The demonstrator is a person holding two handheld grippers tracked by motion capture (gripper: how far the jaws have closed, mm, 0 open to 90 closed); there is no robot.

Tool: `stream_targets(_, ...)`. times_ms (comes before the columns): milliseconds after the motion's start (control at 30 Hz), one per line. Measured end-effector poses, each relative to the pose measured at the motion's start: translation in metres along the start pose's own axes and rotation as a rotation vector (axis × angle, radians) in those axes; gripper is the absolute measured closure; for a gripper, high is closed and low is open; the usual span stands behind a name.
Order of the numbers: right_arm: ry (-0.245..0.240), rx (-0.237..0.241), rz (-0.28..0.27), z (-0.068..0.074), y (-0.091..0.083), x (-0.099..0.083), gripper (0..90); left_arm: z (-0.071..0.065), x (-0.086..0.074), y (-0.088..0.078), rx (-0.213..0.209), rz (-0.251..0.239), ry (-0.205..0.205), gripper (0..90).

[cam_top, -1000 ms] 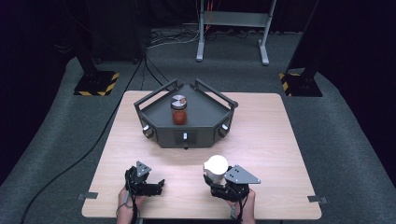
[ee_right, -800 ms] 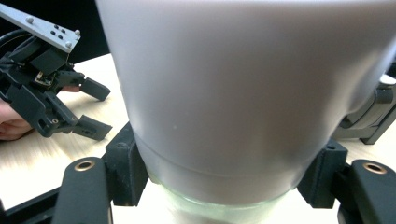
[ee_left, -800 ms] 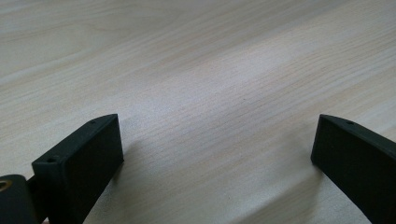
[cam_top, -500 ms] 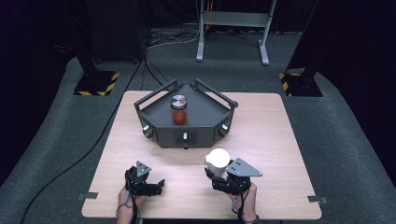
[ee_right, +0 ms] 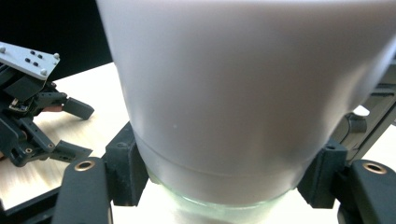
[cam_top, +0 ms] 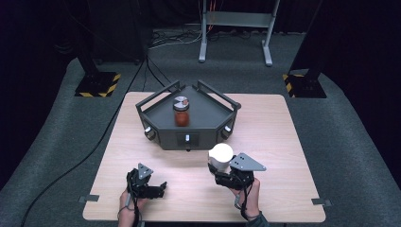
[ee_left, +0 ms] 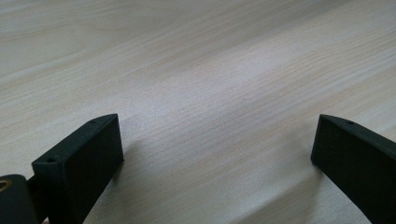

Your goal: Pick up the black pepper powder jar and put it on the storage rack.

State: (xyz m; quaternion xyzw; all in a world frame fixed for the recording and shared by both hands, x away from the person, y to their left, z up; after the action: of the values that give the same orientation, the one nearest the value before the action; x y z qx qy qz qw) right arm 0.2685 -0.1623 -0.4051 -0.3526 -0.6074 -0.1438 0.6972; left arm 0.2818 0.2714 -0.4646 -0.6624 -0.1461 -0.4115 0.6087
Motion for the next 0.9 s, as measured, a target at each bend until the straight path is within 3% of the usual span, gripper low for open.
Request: stream_targets(900,0.000,0.006,-0.007,-0.018,0.010,0.023,30.0,0.000,0.000,0.000,0.000,0.000,0.000,1.9)
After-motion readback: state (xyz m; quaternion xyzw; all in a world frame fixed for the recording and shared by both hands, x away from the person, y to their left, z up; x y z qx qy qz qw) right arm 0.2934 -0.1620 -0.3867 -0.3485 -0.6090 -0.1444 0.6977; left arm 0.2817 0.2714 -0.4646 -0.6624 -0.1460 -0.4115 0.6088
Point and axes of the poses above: each handheld gripper's, and its own axes: y roughly forward along the jaws, x roughly out of its top, z roughly to its left, the point moved 4 cm from there along y, roughly forward along the jaws, and after that the axes turned 7 degrees about x, right-handed, at the moved point
